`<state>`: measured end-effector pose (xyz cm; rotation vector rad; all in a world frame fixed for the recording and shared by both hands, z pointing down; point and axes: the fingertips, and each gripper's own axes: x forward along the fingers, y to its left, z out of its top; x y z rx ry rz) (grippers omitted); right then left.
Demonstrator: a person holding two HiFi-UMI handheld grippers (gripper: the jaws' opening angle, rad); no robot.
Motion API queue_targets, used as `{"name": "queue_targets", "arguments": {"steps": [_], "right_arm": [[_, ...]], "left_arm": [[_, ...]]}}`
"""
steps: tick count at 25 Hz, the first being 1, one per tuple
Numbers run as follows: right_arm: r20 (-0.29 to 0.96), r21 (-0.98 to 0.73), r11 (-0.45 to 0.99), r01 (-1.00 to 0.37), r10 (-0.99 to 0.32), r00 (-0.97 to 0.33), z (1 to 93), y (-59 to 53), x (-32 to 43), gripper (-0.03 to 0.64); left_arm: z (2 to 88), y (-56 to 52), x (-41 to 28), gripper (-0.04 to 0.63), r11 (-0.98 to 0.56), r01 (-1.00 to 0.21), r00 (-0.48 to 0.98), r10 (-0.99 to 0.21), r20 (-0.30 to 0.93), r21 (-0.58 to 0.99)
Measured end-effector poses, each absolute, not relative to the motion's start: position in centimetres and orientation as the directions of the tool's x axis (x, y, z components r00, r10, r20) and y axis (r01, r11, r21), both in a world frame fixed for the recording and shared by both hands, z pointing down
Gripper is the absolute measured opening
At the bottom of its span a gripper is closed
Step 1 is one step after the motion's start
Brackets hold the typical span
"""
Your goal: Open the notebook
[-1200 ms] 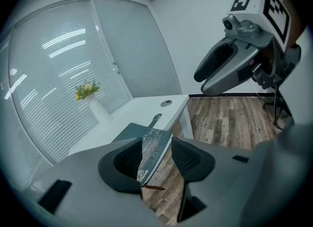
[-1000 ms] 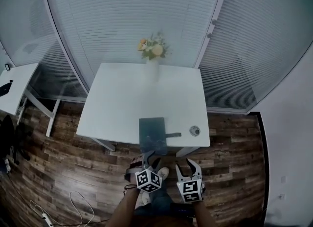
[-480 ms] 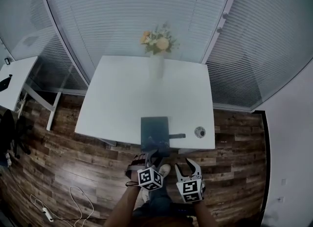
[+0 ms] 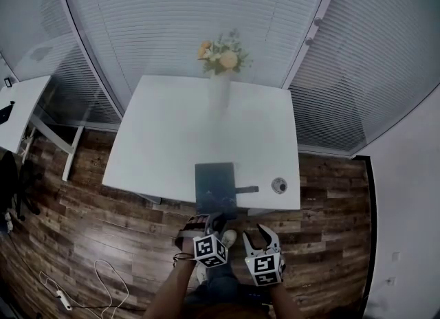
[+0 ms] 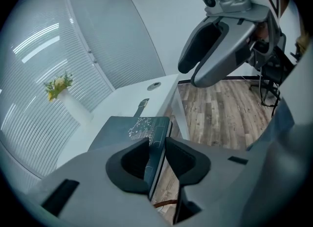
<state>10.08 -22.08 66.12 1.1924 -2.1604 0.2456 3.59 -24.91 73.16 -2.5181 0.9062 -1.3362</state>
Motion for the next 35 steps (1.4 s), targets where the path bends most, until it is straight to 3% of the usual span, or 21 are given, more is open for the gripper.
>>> {"name": "queue_targets", "arguments": {"steps": [7, 24, 35], "right_arm": [[0.612, 0.142, 0.554, -0.82, -0.7, -0.367, 65.6, -22.0, 10.7, 0.179], [0.597, 0.153, 0.53, -0.834, -0.722, -0.349, 65.0, -21.2, 11.7, 0.169], [0.572, 0.171, 0.533, -0.829, -0.738, -0.356, 63.4, -20.4, 10.6, 0.159]], "left_arm": [[72.7, -25.0, 3.9, 0.087, -0.812, -0.423, 0.42, -0.569, 0.707, -0.403], [71.2, -24.9, 3.7, 0.061, -0.794, -0.43, 0.421, -0.598, 0.682, -0.43], [66.9, -24.3, 1.2, 0.04, -0.692, -0.594, 0.418, -0.702, 0.577, -0.41]]}}
